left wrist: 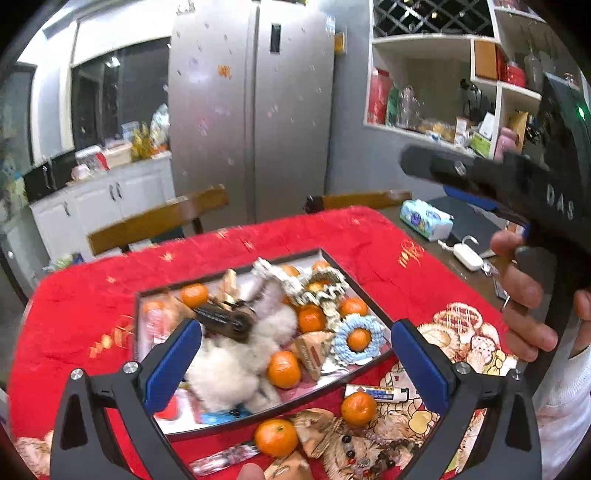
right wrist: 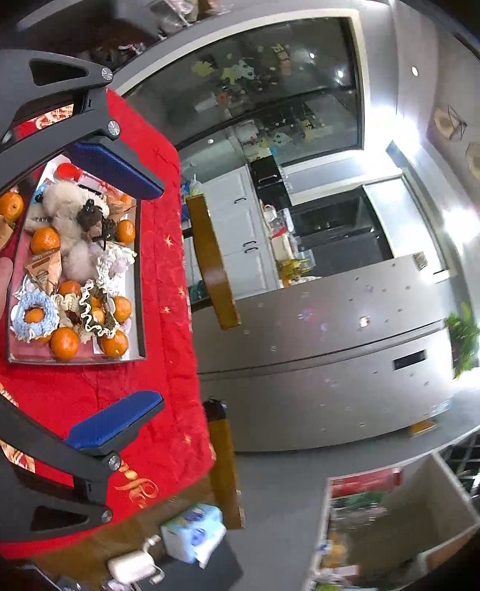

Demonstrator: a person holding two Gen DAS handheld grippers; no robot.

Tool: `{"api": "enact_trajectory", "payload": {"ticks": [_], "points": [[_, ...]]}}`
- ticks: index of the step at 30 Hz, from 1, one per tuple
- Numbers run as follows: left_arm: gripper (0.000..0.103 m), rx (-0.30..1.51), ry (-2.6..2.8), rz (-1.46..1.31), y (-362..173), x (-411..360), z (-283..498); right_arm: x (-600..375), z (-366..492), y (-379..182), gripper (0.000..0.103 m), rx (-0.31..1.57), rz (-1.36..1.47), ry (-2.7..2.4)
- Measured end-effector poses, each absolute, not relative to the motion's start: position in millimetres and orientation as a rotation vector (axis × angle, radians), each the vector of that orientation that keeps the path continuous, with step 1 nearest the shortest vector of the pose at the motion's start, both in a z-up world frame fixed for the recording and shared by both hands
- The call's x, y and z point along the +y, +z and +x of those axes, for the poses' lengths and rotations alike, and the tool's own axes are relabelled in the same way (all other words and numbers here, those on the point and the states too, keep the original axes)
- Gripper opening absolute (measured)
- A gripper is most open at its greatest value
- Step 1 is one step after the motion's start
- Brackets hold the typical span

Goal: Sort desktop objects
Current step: 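Withdraw both tools from the tray back toward the loose items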

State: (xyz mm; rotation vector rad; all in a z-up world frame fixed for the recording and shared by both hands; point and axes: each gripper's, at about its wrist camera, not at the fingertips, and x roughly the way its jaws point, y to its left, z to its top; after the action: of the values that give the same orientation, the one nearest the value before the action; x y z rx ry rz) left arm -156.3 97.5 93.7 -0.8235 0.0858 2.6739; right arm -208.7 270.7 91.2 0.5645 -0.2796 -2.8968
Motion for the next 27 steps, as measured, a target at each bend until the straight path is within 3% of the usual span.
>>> {"api": "enact_trajectory", "payload": {"ticks": [11, 22, 27], "points": [[0.103, 0.093, 2.826, -0.612, 146, 58, -72, 256, -123, 119, 0.103, -0.039, 0.359, -2.905], [0.103, 0.160, 2.883, -0.609, 96, 47, -8, 270, -65, 72, 0.103, -0.007, 0.454, -2.939], [0.103, 0.202, 2.838, -0.627, 74, 56, 6, 281, -49, 56, 0.103, -0.093, 0.405, -2.858]]}}
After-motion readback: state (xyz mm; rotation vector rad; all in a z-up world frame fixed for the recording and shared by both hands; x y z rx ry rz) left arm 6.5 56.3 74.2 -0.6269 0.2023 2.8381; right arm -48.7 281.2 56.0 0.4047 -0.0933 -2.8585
